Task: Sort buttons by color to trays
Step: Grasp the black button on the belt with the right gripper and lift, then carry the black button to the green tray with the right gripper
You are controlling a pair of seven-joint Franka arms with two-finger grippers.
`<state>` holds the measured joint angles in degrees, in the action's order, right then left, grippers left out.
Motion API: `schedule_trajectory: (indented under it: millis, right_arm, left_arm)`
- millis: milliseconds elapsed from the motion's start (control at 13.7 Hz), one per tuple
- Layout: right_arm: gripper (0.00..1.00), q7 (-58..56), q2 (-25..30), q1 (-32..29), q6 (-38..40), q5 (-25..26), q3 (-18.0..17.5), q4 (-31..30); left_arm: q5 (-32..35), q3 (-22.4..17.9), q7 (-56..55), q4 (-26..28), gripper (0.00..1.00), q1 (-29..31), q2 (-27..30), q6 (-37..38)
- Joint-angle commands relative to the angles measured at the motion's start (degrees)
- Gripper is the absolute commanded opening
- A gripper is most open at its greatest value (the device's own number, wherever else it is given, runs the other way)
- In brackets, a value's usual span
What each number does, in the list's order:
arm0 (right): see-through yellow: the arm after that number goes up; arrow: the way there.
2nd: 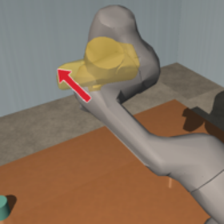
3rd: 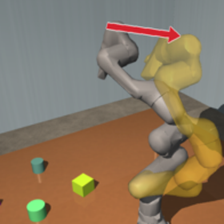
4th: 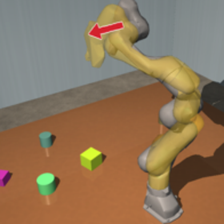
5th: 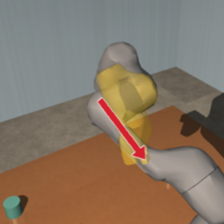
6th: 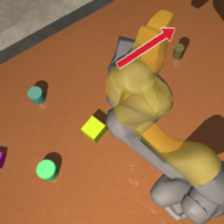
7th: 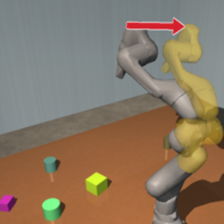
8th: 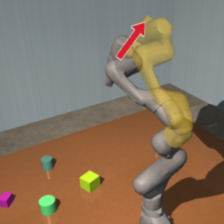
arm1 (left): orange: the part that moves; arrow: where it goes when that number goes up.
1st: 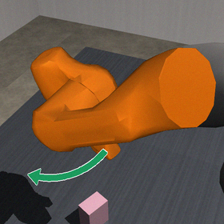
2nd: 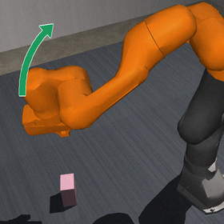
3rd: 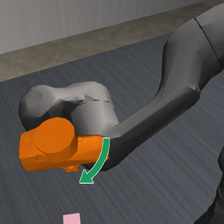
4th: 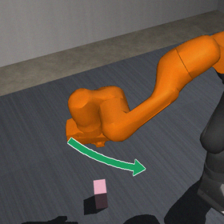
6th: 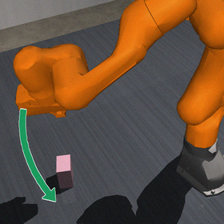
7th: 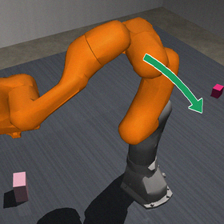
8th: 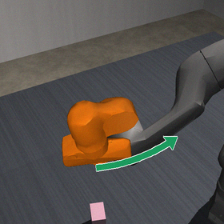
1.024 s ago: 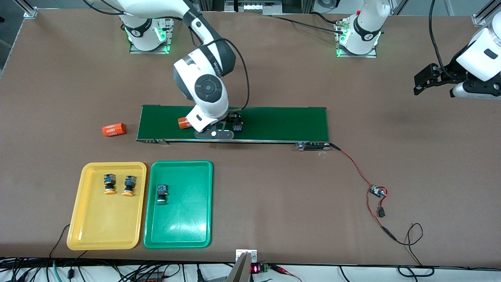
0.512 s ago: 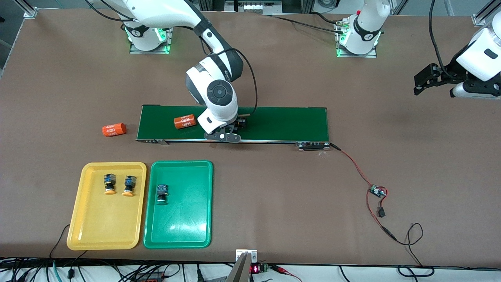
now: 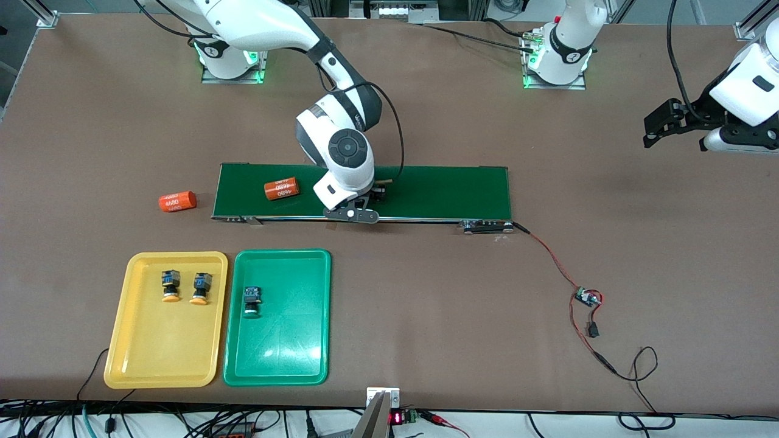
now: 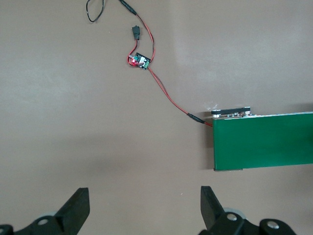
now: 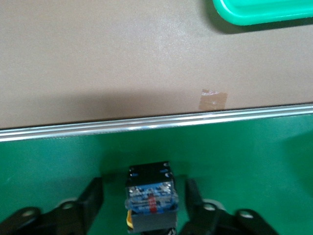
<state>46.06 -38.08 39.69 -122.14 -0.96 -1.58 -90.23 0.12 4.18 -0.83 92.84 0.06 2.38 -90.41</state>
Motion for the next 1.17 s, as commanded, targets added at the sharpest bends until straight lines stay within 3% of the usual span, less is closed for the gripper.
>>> schedule_trajectory:
  millis: [0, 73, 220, 366, 512, 659, 878, 1098]
  right_arm:
    - [0.27, 2.4, -0.3, 0.4, 0.1, -1.6, 0.3, 1.1]
    - [0.20, 2.5, -0.2, 0.4, 0.1, -1.8, 0.3, 1.2]
    - [0.15, 2.1, -0.1, -0.1, 0.8, -2.0, 0.4, 3.2]
    - [0.15, 2.4, 0.1, -0.7, 0.9, -1.8, 1.8, 5.0]
    - [0.15, 1.7, -0.3, -1.3, 0.4, -1.8, 6.5, 7.5]
    - [0.15, 0.8, -2.4, -3.2, -0.7, -1.3, 9.0, 11.1]
    - [0.15, -7.5, -5.5, -8.0, -2.7, -1.6, 9.2, 16.8]
    - [0.15, -14.8, -8.2, -11.6, -8.4, -1.7, 9.1, 18.1]
  left_arm:
    - [0.5, 0.1, 0.7, -1.9, 1.00, 0.3, -0.8, 1.6]
    - [0.5, 0.1, 0.7, -1.9, 1.00, 0.3, -0.8, 1.6]
    - [0.5, 0.1, 0.7, -1.9, 1.00, 0.3, -0.8, 1.6]
    - [0.5, 0.1, 0.7, -1.9, 1.00, 0.3, -0.8, 1.6]
    - [0.5, 0.1, 0.7, -1.9, 1.00, 0.3, -0.8, 1.6]
    - [0.5, 0.1, 0.7, -1.9, 1.00, 0.3, -0.8, 1.6]
    - [0.5, 0.1, 0.7, -1.9, 1.00, 0.6, -0.8, 1.6]
    - [0.5, 0.1, 0.7, -1.9, 1.00, 0.6, -0.8, 1.6]
